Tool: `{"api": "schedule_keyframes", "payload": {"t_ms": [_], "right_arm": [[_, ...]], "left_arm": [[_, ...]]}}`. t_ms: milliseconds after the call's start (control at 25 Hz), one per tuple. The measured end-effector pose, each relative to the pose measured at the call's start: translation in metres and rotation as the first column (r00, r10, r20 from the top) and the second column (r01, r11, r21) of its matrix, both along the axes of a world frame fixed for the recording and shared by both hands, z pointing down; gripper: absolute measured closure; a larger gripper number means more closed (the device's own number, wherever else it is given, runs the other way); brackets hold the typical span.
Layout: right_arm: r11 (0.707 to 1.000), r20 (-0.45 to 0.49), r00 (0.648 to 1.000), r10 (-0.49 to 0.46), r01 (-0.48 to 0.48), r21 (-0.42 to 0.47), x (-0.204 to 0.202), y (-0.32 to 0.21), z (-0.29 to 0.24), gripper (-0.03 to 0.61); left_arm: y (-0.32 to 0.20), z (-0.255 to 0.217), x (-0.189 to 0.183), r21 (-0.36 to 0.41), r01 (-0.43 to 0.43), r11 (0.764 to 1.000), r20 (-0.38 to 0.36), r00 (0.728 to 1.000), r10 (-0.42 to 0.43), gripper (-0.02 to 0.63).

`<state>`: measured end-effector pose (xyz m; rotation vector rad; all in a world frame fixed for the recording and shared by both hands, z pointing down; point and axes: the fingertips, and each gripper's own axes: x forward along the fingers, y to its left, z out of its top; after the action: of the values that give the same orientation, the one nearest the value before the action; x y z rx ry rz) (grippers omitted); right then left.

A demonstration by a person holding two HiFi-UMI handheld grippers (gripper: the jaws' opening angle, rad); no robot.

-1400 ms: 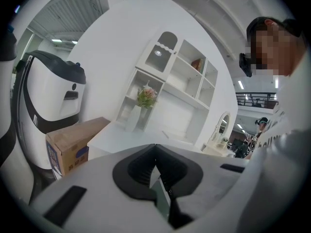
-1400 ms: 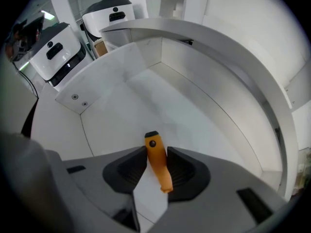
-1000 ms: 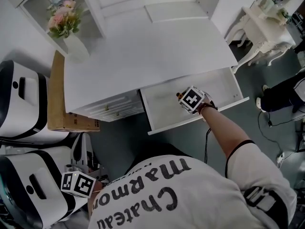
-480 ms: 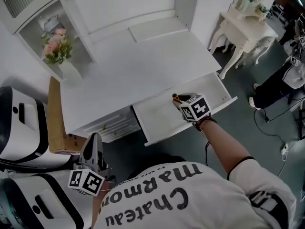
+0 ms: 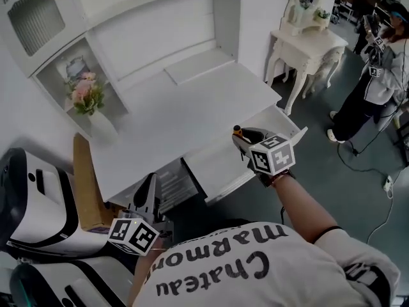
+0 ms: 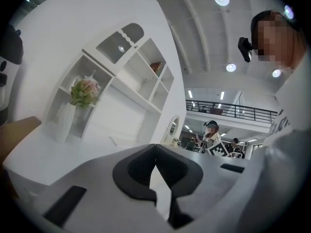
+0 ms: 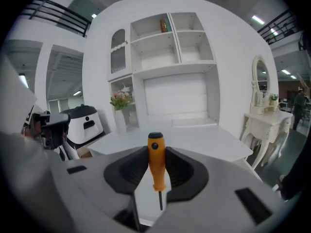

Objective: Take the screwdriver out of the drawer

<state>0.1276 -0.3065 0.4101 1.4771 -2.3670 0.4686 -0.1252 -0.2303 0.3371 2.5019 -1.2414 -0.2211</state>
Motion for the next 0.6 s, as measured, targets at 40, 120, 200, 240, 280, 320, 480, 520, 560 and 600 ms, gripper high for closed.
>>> {"api": "schedule_keyframes", "payload": {"t_ms": [40, 120, 200, 240, 280, 320, 480, 520, 560, 600], "right_arm": [[1.000, 0.013, 1.000, 0.007, -0.007, 0.020, -0.005, 0.007, -0.011, 0.457], [0.998, 0.038, 0.999, 0.011, -0.014, 0.057, -0.017, 0.024, -0.032, 0.457], [0.996, 0.069, 0.998, 0.010, -0.017, 0.093, -0.028, 0.041, -0.052, 0.457], [0.994, 0.085, 0.996, 0.013, -0.022, 0.111, -0.033, 0.049, -0.062, 0.457], [0.991, 0.099, 0.995, 0.018, -0.031, 0.130, -0.037, 0.057, -0.072, 0.457], [0.988, 0.111, 0.994, 0.026, -0.042, 0.150, -0.041, 0.065, -0.081, 0.457], [0.973, 0.131, 0.989, 0.061, -0.088, 0.213, -0.056, 0.100, -0.102, 0.457], [0.970, 0.134, 0.989, 0.069, -0.098, 0.221, -0.059, 0.108, -0.104, 0.457], [0.968, 0.140, 0.987, 0.077, -0.107, 0.227, -0.062, 0.115, -0.107, 0.457], [0.966, 0.149, 0.985, 0.084, -0.117, 0.229, -0.064, 0.122, -0.109, 0.457]], "left_arm": [[0.003, -0.007, 0.001, 0.011, -0.021, 1.000, 0.001, 1.000, 0.021, 0.591], [0.010, -0.021, 0.000, 0.036, -0.054, 0.998, 0.001, 0.999, 0.054, 0.591], [0.018, -0.034, -0.003, 0.062, -0.083, 0.995, 0.006, 0.997, 0.083, 0.591], [0.022, -0.040, -0.004, 0.075, -0.096, 0.993, 0.009, 0.995, 0.096, 0.591], [0.026, -0.045, -0.006, 0.086, -0.108, 0.990, 0.010, 0.994, 0.107, 0.591], [0.030, -0.050, -0.008, 0.097, -0.116, 0.988, 0.009, 0.993, 0.116, 0.591], [0.052, -0.060, -0.019, 0.128, -0.144, 0.981, 0.000, 0.989, 0.146, 0.591], [0.058, -0.062, -0.021, 0.132, -0.154, 0.979, -0.001, 0.988, 0.155, 0.591], [0.063, -0.063, -0.023, 0.134, -0.163, 0.977, -0.003, 0.986, 0.165, 0.591], [0.069, -0.064, -0.025, 0.134, -0.173, 0.976, -0.004, 0.985, 0.175, 0.591]]}}
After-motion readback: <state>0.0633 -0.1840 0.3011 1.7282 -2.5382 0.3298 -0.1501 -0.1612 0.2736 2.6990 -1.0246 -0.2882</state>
